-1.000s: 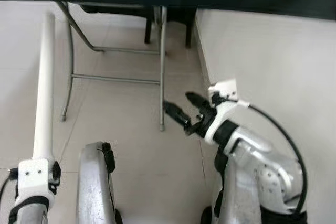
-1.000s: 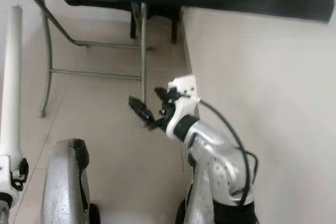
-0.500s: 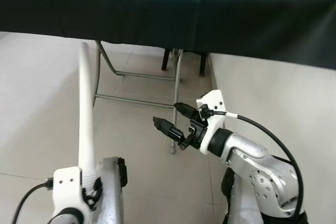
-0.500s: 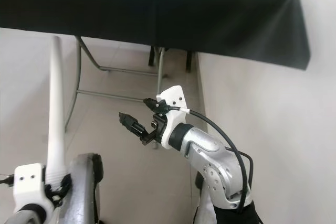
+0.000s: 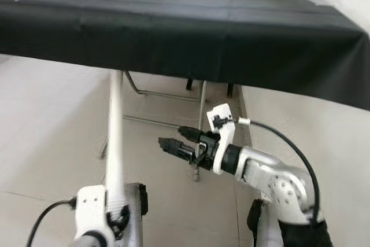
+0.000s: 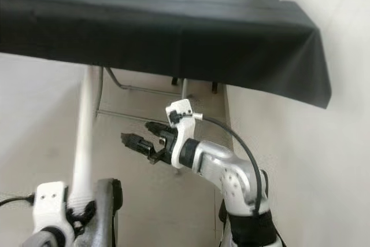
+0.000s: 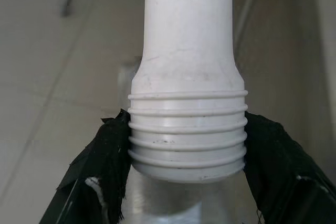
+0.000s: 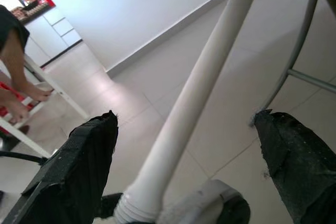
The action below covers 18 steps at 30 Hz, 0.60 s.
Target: Building children table
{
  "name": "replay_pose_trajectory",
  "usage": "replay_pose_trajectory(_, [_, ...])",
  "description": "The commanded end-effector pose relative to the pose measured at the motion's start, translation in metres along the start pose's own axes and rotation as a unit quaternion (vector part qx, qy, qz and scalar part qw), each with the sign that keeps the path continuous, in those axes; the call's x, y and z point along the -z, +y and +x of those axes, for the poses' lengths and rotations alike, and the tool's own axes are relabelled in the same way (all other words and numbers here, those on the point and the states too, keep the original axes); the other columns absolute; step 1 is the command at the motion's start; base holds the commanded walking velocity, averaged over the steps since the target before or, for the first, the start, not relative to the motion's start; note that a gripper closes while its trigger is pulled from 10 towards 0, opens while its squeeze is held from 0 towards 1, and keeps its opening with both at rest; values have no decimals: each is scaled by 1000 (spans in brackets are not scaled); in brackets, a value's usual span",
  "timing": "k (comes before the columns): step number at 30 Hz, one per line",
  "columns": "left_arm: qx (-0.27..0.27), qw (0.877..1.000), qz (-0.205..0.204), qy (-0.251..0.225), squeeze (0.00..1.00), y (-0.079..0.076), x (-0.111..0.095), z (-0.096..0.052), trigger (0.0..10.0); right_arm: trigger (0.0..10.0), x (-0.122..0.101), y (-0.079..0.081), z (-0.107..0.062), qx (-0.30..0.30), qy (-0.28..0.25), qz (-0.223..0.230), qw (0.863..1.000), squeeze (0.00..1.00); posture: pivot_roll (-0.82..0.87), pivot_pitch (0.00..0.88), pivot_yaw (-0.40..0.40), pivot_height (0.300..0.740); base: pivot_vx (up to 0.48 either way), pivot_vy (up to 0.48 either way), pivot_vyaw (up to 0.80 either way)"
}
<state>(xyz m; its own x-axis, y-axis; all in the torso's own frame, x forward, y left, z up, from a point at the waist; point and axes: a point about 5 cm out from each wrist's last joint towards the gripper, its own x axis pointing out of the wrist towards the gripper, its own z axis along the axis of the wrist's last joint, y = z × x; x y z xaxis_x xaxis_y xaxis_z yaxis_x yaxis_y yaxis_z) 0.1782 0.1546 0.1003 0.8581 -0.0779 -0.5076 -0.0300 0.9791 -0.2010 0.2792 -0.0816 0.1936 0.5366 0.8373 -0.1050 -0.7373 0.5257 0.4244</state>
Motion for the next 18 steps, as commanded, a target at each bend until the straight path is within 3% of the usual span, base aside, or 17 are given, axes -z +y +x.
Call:
replay_pose_trajectory(1, [18,1000,6,9,0,-3,0,-3,10000,10000,-1,-5,-2,10,4,5,1000,0,106,0,-60,453,0,0,0])
replay_pose_trajectory(7, [71,997,24,30,0,-7,3,-9,10000,10000,5,-11,-3,29,25,12,999,0,108,0,-59,462,0,0,0])
replay_pose_trajectory(12, [141,983,104,56,0,-2,1,-20,10000,10000,23,-30,-4,89,82,62,991,0,112,0,-57,462,0,0,0])
replay_pose_trajectory(16, [168,974,138,65,0,-1,1,-22,10000,10000,27,-37,-3,109,94,81,986,0,116,0,-59,462,0,0,0])
replay_pose_trajectory(18, [195,961,181,80,0,0,2,-23,10000,10000,30,-41,0,117,110,110,981,0,116,0,-59,462,0,0,0])
